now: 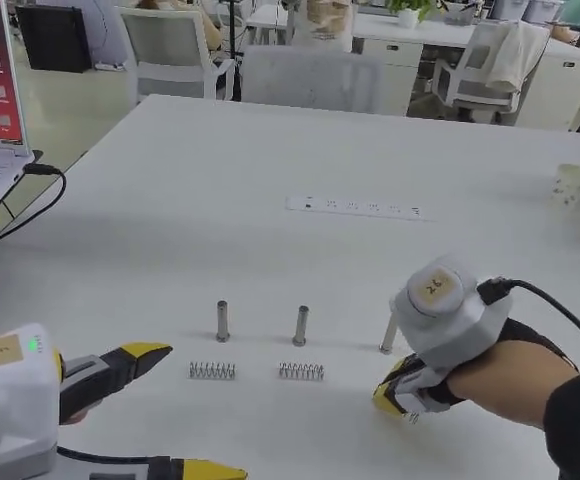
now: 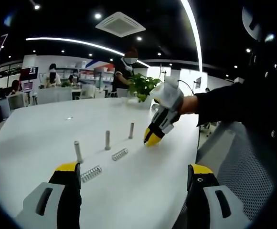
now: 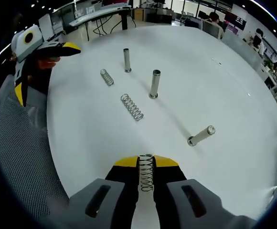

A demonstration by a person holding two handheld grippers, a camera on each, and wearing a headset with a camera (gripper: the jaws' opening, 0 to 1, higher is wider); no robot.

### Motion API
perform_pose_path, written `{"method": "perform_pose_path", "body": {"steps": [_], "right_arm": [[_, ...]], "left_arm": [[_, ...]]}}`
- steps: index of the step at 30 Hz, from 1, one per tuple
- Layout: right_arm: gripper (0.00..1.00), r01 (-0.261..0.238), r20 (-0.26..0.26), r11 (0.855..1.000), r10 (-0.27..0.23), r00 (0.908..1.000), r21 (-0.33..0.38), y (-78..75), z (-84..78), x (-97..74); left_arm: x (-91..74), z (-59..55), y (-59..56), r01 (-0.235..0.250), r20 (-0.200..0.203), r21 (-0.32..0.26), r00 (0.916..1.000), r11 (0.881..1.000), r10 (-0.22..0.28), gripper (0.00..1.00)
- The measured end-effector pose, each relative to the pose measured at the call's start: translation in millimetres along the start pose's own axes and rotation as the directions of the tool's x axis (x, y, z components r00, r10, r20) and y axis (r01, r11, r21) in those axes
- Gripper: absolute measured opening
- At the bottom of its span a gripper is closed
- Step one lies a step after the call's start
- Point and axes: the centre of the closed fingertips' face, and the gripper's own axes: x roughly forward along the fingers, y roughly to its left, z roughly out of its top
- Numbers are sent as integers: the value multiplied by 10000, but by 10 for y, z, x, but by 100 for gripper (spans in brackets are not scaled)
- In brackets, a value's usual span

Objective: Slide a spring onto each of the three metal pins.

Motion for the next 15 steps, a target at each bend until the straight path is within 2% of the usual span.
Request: {"method": "perform_pose_path", "body": {"steps": [5, 8, 13, 15], "right_arm": [[8, 58, 692, 9998, -71, 9976, 193, 43, 131, -129], [8, -53, 1454, 9993, -2, 9894, 376, 115, 299, -246], [8, 57, 2008, 9996, -112, 9796, 280, 167, 472, -382], [8, 97, 2303, 9997, -148, 9730, 232, 197, 561, -445]], "left_arm": [[20, 30, -32, 103, 7, 46, 9999, 9999, -103, 89], [29, 69, -47, 182, 101, 28, 9998, 9998, -182, 89], [47, 133, -68, 282, 260, -30, 9993, 9996, -281, 88], [51, 151, -71, 308, 294, -30, 9991, 9995, -307, 88]]}}
